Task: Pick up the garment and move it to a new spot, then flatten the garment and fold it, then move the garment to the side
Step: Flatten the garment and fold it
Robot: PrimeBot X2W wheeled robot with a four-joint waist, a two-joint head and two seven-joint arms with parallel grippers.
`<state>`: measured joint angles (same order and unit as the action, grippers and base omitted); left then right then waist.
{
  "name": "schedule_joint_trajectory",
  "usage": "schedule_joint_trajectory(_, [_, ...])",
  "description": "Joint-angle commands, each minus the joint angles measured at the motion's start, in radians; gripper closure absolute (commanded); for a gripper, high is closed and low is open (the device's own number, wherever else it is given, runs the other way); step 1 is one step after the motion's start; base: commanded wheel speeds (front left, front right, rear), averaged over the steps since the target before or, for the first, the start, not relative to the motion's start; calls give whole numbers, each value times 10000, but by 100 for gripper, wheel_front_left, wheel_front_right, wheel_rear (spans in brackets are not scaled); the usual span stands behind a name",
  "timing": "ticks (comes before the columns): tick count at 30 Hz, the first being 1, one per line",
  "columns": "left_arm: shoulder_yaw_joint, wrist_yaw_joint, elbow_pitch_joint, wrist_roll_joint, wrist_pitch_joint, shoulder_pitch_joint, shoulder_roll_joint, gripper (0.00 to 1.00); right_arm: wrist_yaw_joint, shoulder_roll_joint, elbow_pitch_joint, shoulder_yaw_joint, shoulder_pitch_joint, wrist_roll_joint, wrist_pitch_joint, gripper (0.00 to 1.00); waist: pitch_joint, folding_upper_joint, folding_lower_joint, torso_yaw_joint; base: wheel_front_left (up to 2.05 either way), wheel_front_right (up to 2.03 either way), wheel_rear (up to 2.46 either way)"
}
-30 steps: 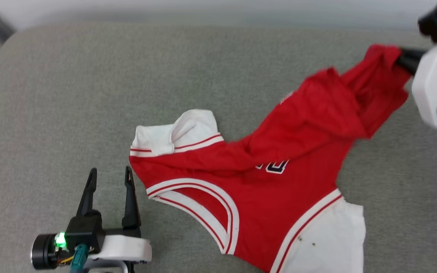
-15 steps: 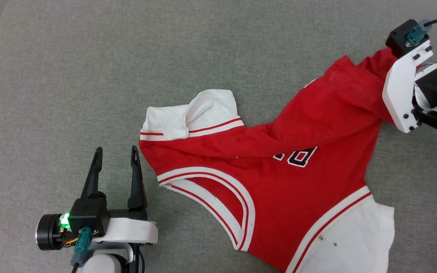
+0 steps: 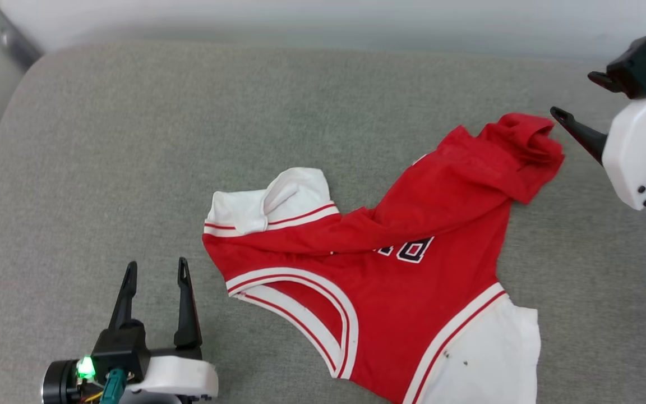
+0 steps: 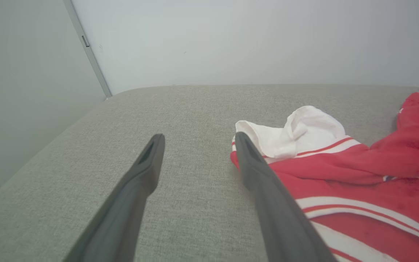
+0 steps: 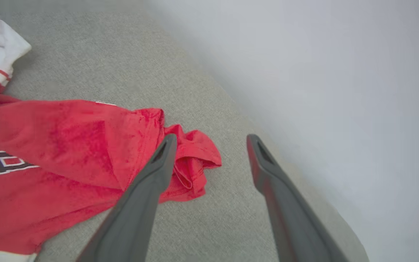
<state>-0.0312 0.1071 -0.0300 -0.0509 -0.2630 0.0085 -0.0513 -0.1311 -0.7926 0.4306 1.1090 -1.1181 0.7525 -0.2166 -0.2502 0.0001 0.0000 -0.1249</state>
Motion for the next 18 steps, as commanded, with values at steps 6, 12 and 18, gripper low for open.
schedule_joint_trajectory(6, [131, 60, 131, 30, -24, 465, 10, 0, 7, -1490, -3166, 130, 648, 668, -1710, 0, 577, -1, 0, 396, 0, 0, 0])
schedule_joint_trajectory(12, [196, 61, 154, 76, -24, 523, 12, 0, 7, -2491, -5255, 191, 1294, 1695, -4238, 0, 667, -1, 0, 475, 0, 0, 0])
schedule_joint_trajectory(18, [176, 23, 188, 124, -24, 333, 13, 0, 7, -2289, -5514, 330, 2186, 2337, -5714, 0, 524, -1, 0, 390, 0, 0, 0])
